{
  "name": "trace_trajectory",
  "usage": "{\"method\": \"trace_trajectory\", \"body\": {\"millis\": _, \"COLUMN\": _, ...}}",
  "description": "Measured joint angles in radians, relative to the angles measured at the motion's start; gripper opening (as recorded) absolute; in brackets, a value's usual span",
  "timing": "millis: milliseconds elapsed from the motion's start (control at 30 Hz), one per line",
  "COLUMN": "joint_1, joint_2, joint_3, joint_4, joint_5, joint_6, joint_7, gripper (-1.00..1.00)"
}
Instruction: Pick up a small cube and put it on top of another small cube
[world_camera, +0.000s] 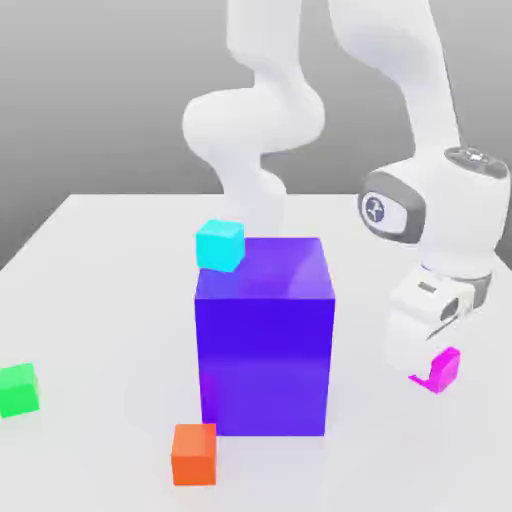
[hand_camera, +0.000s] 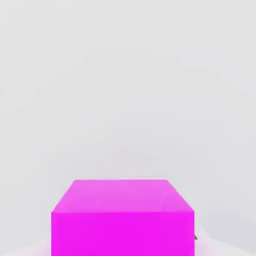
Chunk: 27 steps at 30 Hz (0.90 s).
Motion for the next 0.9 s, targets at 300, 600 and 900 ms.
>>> {"method": "trace_trajectory", "body": {"millis": 300, "joint_1": -0.258, "joint_2": 0.036, "joint_3": -0.203, "joint_4": 0.138, "joint_5": 0.053, "joint_6": -0.136, "joint_7": -0.26, "gripper": -1.0}}
{"method": "trace_trajectory", "body": {"millis": 600, "joint_1": -0.524, "joint_2": 0.005, "joint_3": -0.411, "joint_4": 0.172, "joint_5": 0.102, "joint_6": -0.186, "joint_7": -0.521, "gripper": -1.0}}
{"method": "trace_trajectory", "body": {"millis": 900, "joint_1": -0.76, "joint_2": 0.022, "joint_3": -0.562, "joint_4": 0.131, "joint_5": 0.213, "joint_6": -0.106, "joint_7": -0.78, "gripper": -1.0}}
